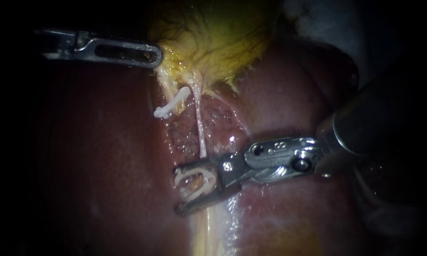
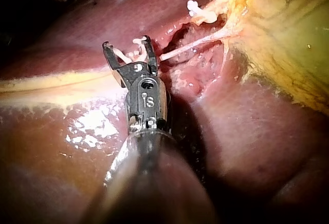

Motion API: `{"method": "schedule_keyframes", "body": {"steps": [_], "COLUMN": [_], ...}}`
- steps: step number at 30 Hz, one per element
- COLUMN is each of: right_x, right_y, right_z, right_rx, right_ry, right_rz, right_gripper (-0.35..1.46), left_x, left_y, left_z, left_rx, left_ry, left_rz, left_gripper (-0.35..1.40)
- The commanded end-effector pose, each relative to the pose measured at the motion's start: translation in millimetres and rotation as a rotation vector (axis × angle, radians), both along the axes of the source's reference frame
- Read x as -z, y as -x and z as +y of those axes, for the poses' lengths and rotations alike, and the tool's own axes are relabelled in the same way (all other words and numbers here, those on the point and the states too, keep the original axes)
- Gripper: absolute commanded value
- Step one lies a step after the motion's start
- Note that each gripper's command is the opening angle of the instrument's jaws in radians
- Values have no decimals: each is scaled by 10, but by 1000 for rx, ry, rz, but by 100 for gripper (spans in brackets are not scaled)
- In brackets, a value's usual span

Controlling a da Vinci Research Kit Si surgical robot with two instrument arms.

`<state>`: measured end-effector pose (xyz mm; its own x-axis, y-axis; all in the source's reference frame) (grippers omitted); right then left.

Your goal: Clipping first clip right tube

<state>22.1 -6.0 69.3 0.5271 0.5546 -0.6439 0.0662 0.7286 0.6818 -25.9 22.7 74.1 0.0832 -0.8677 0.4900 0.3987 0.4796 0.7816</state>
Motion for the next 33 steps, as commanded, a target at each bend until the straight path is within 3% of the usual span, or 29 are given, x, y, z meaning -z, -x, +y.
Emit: {"method": "schedule_keyframes", "body": {"steps": [1, 15, 24, 33], "right_x": [1, 20, -8, -46], "right_y": [1, 43, 57, 64], "right_z": [1, 24, 33, 33], "right_rx": [1, -77, -100, -116], "right_ry": [0, -84, -137, -171], "right_rz": [1, 21, 12, -13], "right_gripper": [48, 49, 49, 49], "left_x": [0, 0, 0, 0], "left_y": [0, -2, -3, -3], "left_z": [0, 0, 0, 0], "left_rx": [0, 0, 0, -1], "left_ry": [0, 0, 0, 0], "left_rz": [0, 0, 0, 0], "left_gripper": [-35, -35, -35, -35]}}
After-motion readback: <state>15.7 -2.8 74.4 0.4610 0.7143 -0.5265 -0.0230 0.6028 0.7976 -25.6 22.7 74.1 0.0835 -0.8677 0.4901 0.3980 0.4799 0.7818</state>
